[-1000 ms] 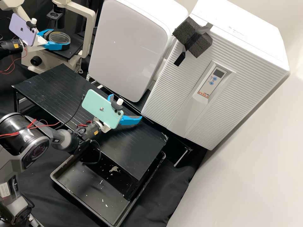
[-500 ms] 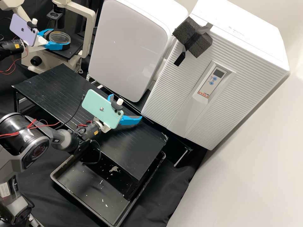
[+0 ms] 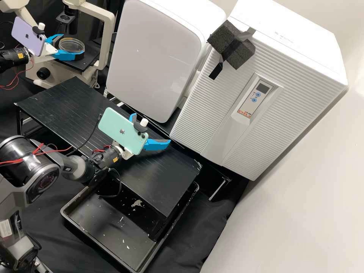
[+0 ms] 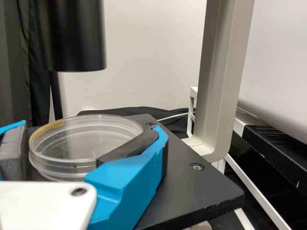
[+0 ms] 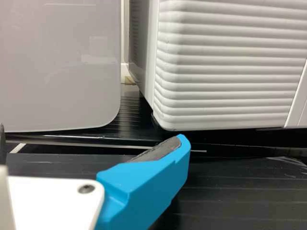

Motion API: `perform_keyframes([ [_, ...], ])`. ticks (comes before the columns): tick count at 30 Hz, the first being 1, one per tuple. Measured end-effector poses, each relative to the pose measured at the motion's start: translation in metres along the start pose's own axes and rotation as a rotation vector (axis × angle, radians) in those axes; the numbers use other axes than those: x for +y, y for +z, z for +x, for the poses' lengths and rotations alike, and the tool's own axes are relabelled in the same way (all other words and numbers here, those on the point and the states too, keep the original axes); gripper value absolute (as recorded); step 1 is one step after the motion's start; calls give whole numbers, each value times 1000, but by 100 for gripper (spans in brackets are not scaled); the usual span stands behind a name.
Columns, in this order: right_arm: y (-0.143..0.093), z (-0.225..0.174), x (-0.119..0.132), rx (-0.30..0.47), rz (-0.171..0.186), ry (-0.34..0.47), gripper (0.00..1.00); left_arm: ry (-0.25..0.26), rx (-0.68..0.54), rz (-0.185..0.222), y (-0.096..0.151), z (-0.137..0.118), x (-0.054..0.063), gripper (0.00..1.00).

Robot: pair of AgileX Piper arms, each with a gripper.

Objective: Place the petri dish on the microscope

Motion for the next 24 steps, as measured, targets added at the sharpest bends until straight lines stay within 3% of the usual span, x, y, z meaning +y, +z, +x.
perform_keyframes([
  [6,0,0,0,0,0,0,100,-3,2,-1,-1,-14,-1,100],
  [12,0,0,0,0,0,0,100,-15,-9,-33,1,-37,3,100],
  [18,0,0,0,0,0,0,100,-21,-5,-32,0,-69,3,100],
  [22,0,0,0,0,0,0,100,-21,34,-56,1,-100,-2,100],
  [24,0,0,0,0,0,0,100,17,38,-43,5,-115,-3,100],
])
